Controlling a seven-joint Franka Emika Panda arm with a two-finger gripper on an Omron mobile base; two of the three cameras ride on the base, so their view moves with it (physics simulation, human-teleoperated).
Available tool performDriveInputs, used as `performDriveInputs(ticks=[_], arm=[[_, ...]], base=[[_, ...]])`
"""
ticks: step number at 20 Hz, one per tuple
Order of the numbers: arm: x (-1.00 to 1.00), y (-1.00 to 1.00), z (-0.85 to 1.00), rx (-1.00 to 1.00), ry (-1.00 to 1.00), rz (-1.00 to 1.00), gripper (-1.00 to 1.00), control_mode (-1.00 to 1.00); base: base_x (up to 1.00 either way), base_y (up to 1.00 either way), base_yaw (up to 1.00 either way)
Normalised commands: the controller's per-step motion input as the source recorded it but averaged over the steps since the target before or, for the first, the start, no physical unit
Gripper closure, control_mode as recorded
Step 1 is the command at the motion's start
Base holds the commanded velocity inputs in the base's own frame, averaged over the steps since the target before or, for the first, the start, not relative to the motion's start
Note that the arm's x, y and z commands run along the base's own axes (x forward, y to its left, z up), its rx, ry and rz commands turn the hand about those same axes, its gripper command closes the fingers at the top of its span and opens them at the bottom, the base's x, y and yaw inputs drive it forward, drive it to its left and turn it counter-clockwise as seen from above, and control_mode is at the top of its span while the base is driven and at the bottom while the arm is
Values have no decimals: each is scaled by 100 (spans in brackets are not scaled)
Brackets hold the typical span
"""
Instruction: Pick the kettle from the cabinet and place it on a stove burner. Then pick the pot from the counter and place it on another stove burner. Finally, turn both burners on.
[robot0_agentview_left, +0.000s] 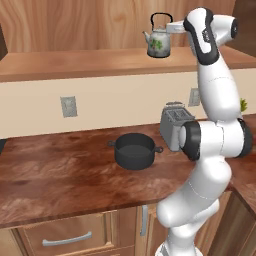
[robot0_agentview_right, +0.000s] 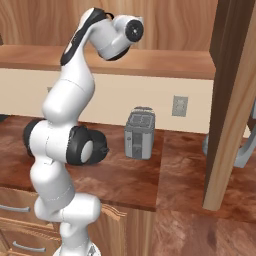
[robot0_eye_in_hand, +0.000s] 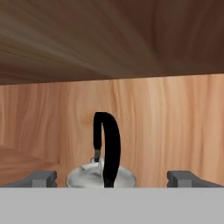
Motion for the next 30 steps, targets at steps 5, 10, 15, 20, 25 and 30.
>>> performDriveInputs(ticks=[5, 10, 15, 20, 25, 30], arm=[[13, 0, 0, 0, 0, 5, -100, -100], [11, 1, 0, 0, 0, 4, -100, -100], [14, 5, 0, 0, 0, 4, -100, -100], [15, 17, -1, 0, 0, 2, -100, -100], [22, 26, -2, 0, 0, 1, 100, -100], [13, 14, 0, 0, 0, 0, 100, -100]], base=[[0, 0, 0], [0, 0, 0], [0, 0, 0], [0, 0, 0], [0, 0, 0], [0, 0, 0]])
